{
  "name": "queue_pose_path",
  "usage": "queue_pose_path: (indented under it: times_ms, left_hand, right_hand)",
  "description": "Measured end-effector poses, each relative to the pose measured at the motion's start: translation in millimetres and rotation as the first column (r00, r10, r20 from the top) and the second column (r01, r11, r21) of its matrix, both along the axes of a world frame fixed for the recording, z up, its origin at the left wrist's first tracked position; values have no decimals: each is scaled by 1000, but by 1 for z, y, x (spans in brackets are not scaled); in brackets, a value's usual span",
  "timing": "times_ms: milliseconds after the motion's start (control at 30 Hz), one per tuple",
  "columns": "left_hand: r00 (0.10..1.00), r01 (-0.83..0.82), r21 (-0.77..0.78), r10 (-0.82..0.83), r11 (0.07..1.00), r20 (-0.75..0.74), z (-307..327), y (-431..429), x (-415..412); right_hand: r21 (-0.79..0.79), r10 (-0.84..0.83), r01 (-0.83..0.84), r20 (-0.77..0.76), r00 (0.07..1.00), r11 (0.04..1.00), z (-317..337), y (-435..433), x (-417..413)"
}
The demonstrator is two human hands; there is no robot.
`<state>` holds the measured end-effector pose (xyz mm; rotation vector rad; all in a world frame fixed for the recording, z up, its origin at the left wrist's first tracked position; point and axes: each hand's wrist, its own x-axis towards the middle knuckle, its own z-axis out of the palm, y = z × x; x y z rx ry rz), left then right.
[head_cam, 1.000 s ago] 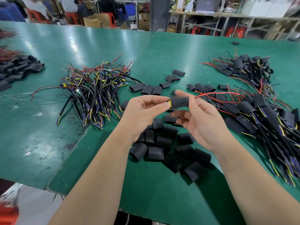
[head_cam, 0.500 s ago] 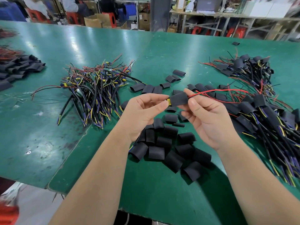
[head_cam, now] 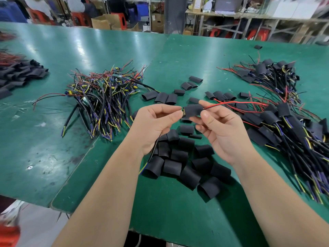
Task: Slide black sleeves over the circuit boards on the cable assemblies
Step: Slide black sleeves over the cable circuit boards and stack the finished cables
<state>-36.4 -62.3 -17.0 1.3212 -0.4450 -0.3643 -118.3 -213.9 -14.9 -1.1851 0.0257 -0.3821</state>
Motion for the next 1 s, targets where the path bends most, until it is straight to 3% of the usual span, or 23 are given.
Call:
queue_pose_path:
  times_ms: [200,400,600,800,1000]
  left_hand:
    - [995,18,9,-17,1000,-98,0,-2,1]
    - [996,-6,19,8,1000,-93,0,-1,1]
    - [991,88,-8,-88,996,-98,2,-3,-5]
    - [997,34,-47,-38,998,-74,2,-2,-3]
    - [1000,7,61,-7,998,-7,1,2,0]
  right_hand:
    - [23,-1,2,-16,1000,1000,0,0,-1]
    - [13,-19,19,-34,999,1000,-3,0,-1]
    - [198,97,-90,-26,995,976,0,-2,0]
    - [114,108,-101,-58,992,988,-1,0,-3]
    - [-1,91,-91,-84,992,996,-1,2,-3]
